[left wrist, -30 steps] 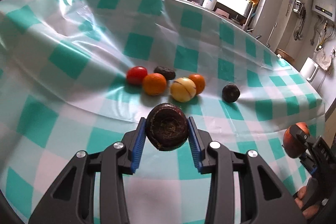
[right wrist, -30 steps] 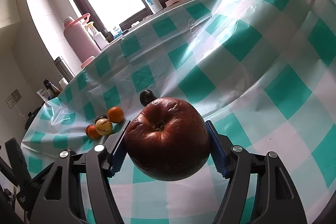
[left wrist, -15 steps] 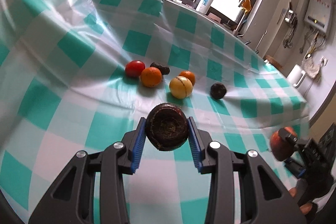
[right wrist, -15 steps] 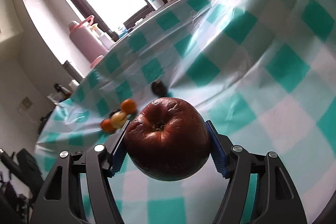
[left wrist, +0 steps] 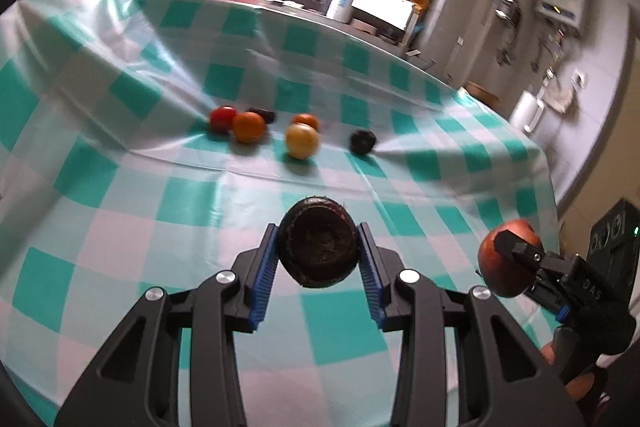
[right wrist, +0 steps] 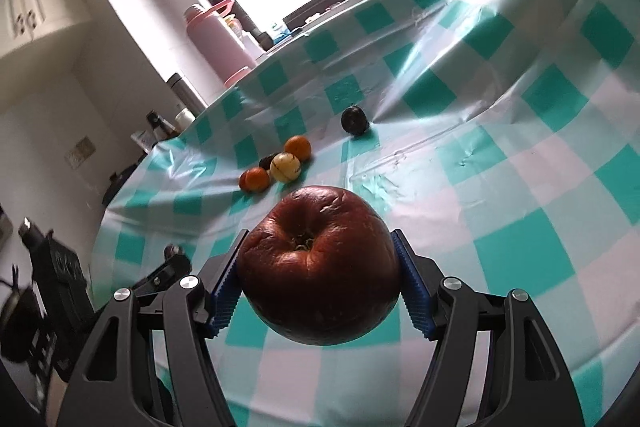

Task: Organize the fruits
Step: 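Carry the apple and dried fruit off the table toward the white box, then lower the apple into the box and open the right tool while the left releases the dried fruit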

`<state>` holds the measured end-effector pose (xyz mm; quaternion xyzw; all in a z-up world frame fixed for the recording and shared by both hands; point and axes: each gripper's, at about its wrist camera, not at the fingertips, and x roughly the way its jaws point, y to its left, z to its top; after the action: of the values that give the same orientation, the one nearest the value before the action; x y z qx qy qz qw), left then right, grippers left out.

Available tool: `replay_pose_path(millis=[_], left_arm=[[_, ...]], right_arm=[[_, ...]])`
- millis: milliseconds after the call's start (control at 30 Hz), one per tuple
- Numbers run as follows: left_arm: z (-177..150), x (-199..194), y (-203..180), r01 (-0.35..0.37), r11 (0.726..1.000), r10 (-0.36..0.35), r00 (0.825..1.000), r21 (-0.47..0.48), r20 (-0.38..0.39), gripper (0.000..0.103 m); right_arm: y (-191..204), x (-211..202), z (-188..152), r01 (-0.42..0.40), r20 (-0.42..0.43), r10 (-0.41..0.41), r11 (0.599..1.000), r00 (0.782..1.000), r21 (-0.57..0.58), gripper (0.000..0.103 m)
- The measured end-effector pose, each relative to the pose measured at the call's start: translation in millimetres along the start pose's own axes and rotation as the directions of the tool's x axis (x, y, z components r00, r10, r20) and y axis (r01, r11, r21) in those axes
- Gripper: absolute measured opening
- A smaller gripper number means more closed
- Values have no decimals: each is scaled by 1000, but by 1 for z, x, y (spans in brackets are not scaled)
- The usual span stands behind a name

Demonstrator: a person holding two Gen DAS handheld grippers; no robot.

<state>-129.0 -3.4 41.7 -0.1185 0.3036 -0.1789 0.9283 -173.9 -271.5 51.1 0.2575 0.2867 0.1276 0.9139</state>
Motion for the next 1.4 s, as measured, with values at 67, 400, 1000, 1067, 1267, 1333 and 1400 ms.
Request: replay_pose_path(millis=[67, 400, 1000, 1067, 1267, 1333, 1400], left_arm=[[-6, 2, -13, 17, 999, -17, 1000, 34, -16, 39], [-25, -2, -67, 58, 979, -50, 998, 196, -44, 39], [-65, 4, -168, 156, 872, -104, 985, 463, -137, 39], [-70, 4, -180, 173, 854, -114, 982, 491, -148, 39], [-89, 3, -223, 245, 778, -160, 968, 579, -195, 39], [-101, 0, -243, 281, 731, -186, 959, 622, -215, 39], [-112, -2, -259, 313, 689, -207, 949, 654, -236, 39]], right_arm=[[-2, -9, -6, 1, 2, -1, 1000, 1000, -14, 67], [-35, -64, -25, -6, 55, 6, 1000, 998, 2, 67], [-142, -186, -48, 171, 244, -207, 972, 947, 164, 67], [-156, -197, -54, 195, 250, -241, 961, 938, 195, 67], [-194, -223, -75, 271, 235, -339, 921, 911, 279, 67], [-205, -229, -82, 316, 210, -385, 901, 899, 299, 67], [-216, -233, -89, 354, 177, -420, 882, 890, 310, 67]])
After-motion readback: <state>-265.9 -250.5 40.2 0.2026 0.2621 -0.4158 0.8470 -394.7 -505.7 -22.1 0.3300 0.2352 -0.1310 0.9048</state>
